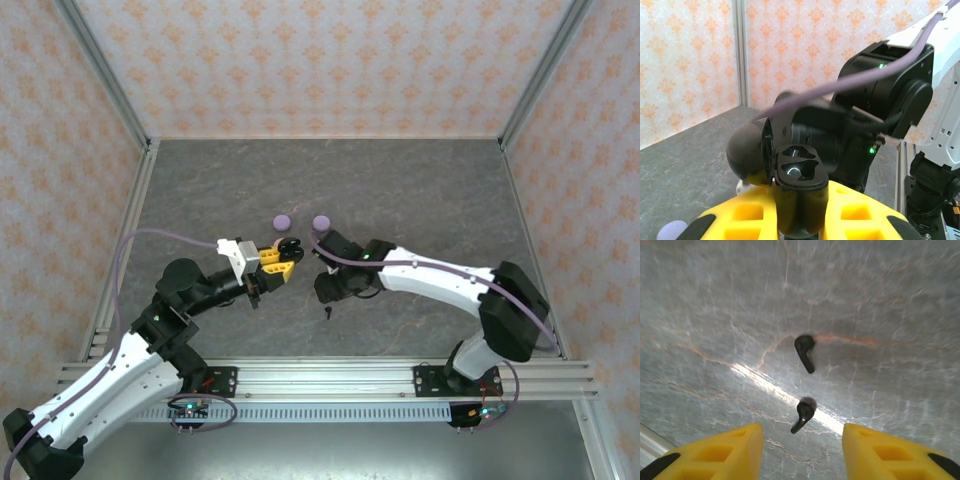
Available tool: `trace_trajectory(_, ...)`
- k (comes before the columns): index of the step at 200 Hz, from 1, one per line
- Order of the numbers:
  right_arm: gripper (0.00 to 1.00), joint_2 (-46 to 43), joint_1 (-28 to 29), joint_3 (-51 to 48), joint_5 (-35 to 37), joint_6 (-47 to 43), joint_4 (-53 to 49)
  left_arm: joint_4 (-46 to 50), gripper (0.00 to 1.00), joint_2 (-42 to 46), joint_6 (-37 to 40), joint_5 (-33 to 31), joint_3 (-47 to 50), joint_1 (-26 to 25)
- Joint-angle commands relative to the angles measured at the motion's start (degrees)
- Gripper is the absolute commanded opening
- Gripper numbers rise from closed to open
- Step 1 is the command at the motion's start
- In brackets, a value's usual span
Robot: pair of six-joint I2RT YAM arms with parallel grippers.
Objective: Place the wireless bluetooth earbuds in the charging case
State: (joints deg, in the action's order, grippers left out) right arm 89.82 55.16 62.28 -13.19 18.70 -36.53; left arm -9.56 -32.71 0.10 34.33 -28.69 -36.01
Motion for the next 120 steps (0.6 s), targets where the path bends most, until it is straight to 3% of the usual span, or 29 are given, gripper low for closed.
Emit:
trace_trajectory(1, 0.42, 3.1, 0.7, 1.3, 2.3, 3.4, -0.8, 0.3, 0.00, 0.9, 1.2, 1.0, 0.3, -0.5)
trace_trajectory(120, 0.29, 11.6, 1.8, 2.3, -2.0, 5.0, 1.2, 2.1, 0.00, 2.7, 1.6, 0.2, 0.8, -0.5)
